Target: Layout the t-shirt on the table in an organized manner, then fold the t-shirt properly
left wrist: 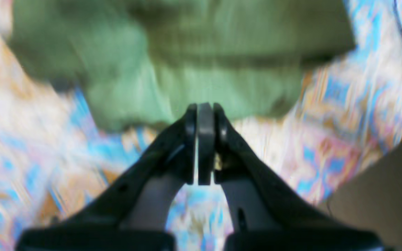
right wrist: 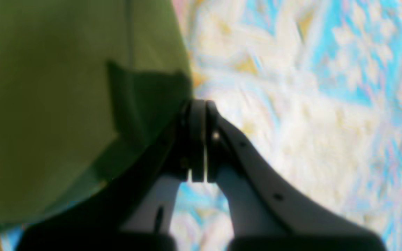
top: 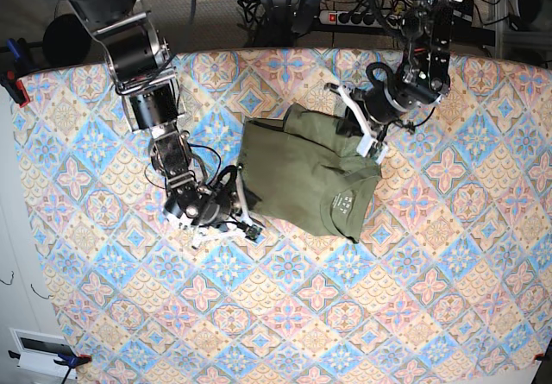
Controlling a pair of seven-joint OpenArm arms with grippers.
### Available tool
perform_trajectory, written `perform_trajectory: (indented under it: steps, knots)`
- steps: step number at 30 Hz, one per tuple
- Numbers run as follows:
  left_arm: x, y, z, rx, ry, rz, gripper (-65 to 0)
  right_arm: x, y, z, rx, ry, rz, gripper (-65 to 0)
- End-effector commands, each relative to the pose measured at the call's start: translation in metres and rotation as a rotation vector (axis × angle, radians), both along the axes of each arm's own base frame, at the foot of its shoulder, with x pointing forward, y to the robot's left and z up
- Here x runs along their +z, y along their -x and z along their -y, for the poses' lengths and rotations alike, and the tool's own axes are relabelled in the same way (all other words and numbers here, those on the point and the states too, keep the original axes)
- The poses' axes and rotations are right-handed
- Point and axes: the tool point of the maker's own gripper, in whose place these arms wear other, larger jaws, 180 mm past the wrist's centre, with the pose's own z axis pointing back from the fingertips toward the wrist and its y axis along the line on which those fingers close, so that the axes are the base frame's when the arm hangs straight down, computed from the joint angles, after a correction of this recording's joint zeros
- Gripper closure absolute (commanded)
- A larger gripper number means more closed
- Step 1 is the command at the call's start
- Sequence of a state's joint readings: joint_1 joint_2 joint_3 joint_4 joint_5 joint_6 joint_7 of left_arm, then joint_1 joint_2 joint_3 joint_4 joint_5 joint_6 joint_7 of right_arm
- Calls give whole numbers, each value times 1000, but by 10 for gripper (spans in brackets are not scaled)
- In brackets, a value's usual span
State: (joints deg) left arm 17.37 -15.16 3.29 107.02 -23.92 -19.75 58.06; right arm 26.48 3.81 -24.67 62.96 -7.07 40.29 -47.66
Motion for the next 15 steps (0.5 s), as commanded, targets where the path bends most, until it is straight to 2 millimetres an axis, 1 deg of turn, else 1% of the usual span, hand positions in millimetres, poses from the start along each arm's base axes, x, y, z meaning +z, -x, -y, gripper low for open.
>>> perform_trajectory:
  steps: [1,2,5,6,7,10,13,15]
  knots:
    - [13,-12,1,1,18,57,0,24,-22,-12,6,-48,62,-2]
    - [12,-11,1,1,15,56,0,21,-22,-18,8,-63,52,-2]
    - [11,-10,1,-1,13,53,0,8,-14,-38,19,-114,6,-2]
    - [11,-10,2,-4,12,52,0,6,-14,-43,21,-131,-1,-2]
    - [8,-11,2,-1,12,45,0,9,-17,-47,24,-139,2,-2]
    - [-11,-7,-3,16,13,-13,0,9,-22,-47,21,-140,-6,-2]
    - [-24,-15,-8,35,12,-42,0,8,-22,-45,20,-134,-9,-2]
    - [-25,-25,-6,45,17,-40,0,9,-22,-43,20,-126,-6,-1]
